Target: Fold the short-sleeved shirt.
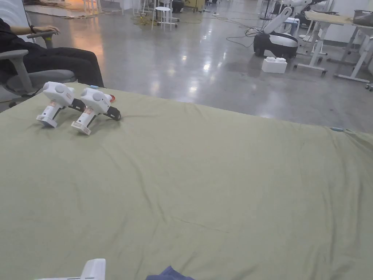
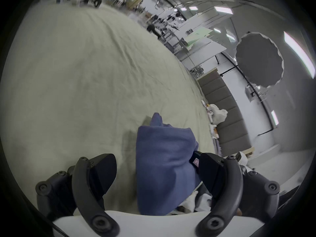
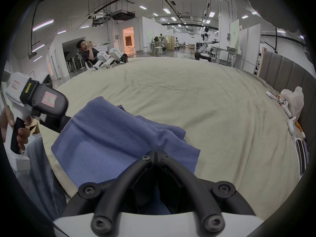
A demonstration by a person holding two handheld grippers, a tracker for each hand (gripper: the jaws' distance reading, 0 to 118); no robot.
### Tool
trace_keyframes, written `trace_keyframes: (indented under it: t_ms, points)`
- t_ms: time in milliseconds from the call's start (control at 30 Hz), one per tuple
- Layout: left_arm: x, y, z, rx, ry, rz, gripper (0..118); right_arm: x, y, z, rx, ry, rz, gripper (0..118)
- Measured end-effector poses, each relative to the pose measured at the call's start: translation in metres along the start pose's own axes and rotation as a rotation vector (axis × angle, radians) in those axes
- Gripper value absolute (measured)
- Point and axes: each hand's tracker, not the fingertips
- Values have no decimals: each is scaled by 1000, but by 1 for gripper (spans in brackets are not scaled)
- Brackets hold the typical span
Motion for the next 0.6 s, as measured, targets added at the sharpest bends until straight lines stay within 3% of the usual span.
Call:
trace_keyframes:
  t_ms: [200,300,367,433,600]
  points:
    - [-7,4,-44,-146,-150,43,94,4,-4,-1,0,4,-1,1]
    - [-6,4,-53,-135,-108,53,72,5,-6,-1,0,-3,8,1]
    - [-18,7,-52,-118,-90,104,48,8,-8,1,4,-2,10,1]
    - [-27,2,-54,-126,-149,195,39,8,-9,2,12,6,12,1]
    - [-32,-6,-53,-102,-155,191,24,7,-11,2,27,11,30,1]
